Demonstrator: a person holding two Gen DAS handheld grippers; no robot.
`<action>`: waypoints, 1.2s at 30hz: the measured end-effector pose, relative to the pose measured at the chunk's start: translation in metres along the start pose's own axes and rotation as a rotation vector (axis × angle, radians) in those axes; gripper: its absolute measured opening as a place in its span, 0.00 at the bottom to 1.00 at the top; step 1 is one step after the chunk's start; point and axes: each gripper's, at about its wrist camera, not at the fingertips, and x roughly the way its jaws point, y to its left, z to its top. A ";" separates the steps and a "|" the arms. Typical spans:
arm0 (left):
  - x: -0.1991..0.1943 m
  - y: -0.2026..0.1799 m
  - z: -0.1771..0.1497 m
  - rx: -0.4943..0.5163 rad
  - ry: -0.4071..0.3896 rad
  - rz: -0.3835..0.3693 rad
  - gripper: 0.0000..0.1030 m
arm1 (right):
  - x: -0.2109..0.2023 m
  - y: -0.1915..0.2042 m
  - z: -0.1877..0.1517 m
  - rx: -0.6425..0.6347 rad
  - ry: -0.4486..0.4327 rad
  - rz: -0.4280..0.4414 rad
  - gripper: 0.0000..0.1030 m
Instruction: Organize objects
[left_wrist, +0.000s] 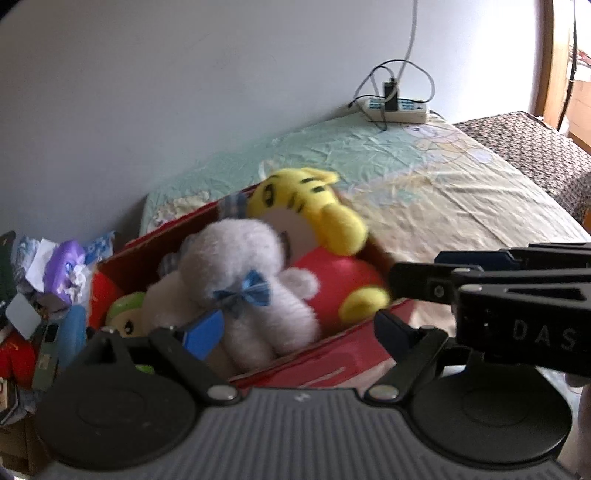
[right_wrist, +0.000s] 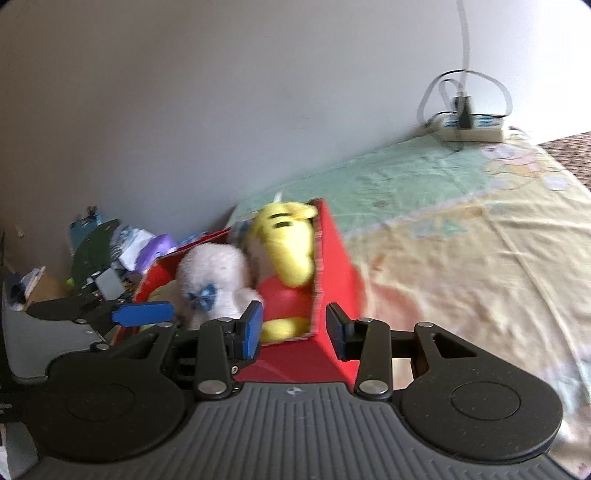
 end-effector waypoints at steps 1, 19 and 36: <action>0.000 -0.004 0.001 0.003 0.002 -0.008 0.84 | -0.004 -0.004 0.000 0.008 -0.006 -0.019 0.40; 0.013 -0.091 0.021 0.078 0.054 -0.124 0.85 | -0.051 -0.063 -0.010 0.098 -0.054 -0.336 0.40; 0.014 -0.109 0.027 0.101 0.044 -0.114 0.85 | -0.050 -0.069 -0.011 0.081 -0.036 -0.337 0.40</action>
